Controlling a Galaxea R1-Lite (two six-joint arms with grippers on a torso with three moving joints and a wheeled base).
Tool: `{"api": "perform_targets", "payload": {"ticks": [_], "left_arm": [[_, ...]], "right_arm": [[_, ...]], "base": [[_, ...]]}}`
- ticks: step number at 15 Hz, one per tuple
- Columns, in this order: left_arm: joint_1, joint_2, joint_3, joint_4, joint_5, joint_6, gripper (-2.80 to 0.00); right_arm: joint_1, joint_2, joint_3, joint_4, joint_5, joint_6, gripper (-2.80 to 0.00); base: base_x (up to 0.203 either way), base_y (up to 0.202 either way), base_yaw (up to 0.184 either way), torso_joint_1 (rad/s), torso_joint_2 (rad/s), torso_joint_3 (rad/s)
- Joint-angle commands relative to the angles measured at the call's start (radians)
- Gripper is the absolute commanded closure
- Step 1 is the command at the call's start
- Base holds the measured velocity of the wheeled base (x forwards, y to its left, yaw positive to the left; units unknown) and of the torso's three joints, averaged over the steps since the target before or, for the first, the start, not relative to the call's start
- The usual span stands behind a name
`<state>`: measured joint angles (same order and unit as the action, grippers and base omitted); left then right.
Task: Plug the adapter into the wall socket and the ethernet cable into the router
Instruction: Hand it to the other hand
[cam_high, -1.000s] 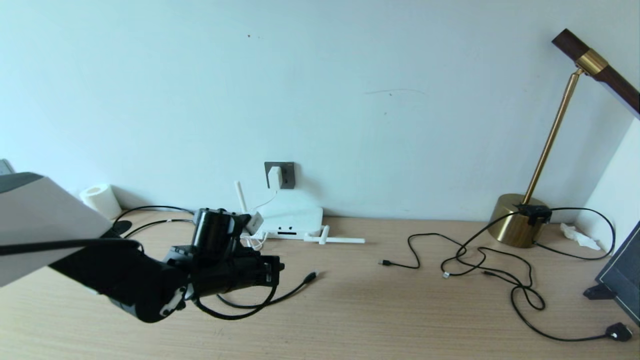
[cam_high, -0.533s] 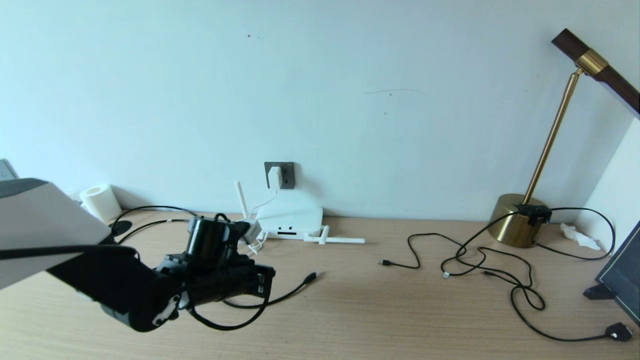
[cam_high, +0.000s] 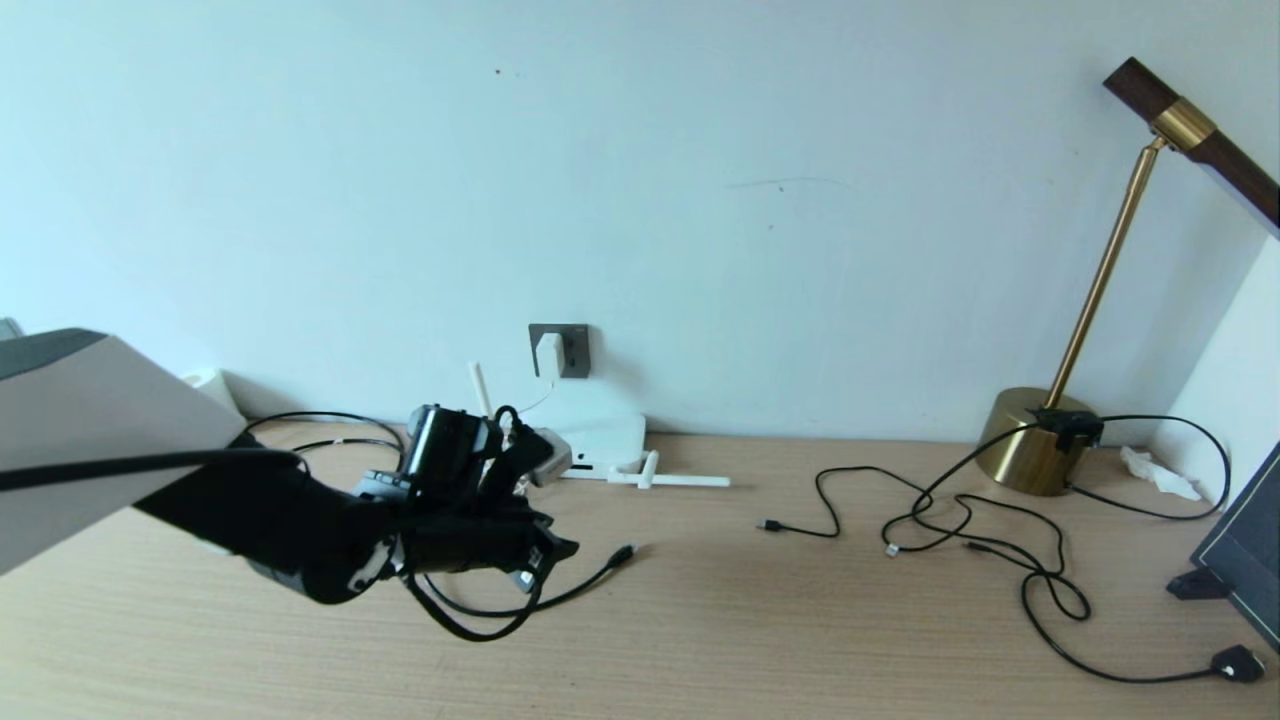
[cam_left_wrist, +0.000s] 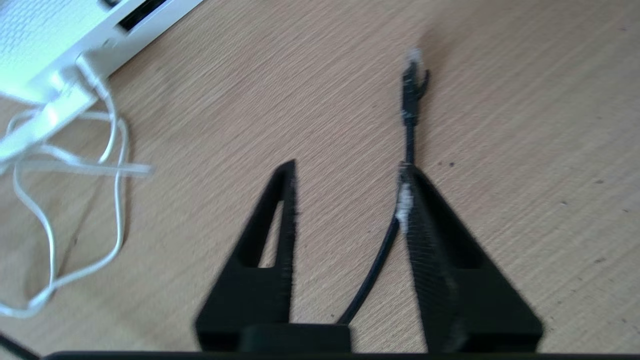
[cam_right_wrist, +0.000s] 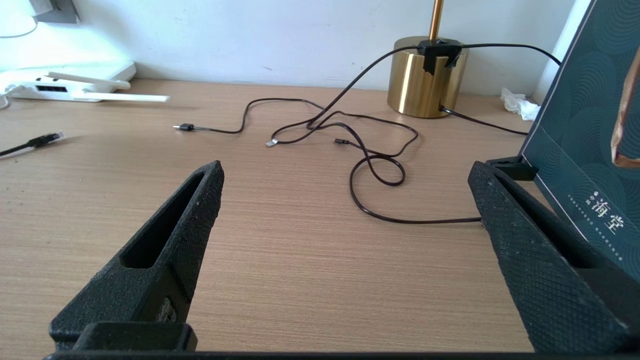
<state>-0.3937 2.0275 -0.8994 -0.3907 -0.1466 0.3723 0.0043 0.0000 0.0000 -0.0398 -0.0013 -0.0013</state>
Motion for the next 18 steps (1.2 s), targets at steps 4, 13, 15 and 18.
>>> {"api": "perform_targets", "payload": {"ticks": [4, 13, 15, 18], "left_arm": [[-0.051, 0.078, -0.258, 0.357, -0.052, 0.105, -2.8], [-0.071, 0.239, -0.436, 0.557, -0.104, 0.157, -2.8], [-0.071, 0.249, -0.437, 0.558, -0.094, 0.157, -2.8], [-0.073, 0.247, -0.437, 0.557, -0.061, 0.158, 0.0]], "right_arm": [[0.0, 0.002, 0.012, 0.0, 0.0, 0.0, -2.8], [0.0, 0.002, 0.012, 0.0, 0.0, 0.0, -2.8], [0.0, 0.002, 0.012, -0.001, 0.0, 0.0, -2.8], [0.0, 0.002, 0.012, 0.0, 0.0, 0.0, -2.8]], "base": [[0.0, 0.0, 0.0, 0.0, 0.0, 0.0], [0.0, 0.0, 0.0, 0.0, 0.0, 0.0], [0.0, 0.0, 0.0, 0.0, 0.0, 0.0], [0.0, 0.0, 0.0, 0.0, 0.0, 0.0]]}}
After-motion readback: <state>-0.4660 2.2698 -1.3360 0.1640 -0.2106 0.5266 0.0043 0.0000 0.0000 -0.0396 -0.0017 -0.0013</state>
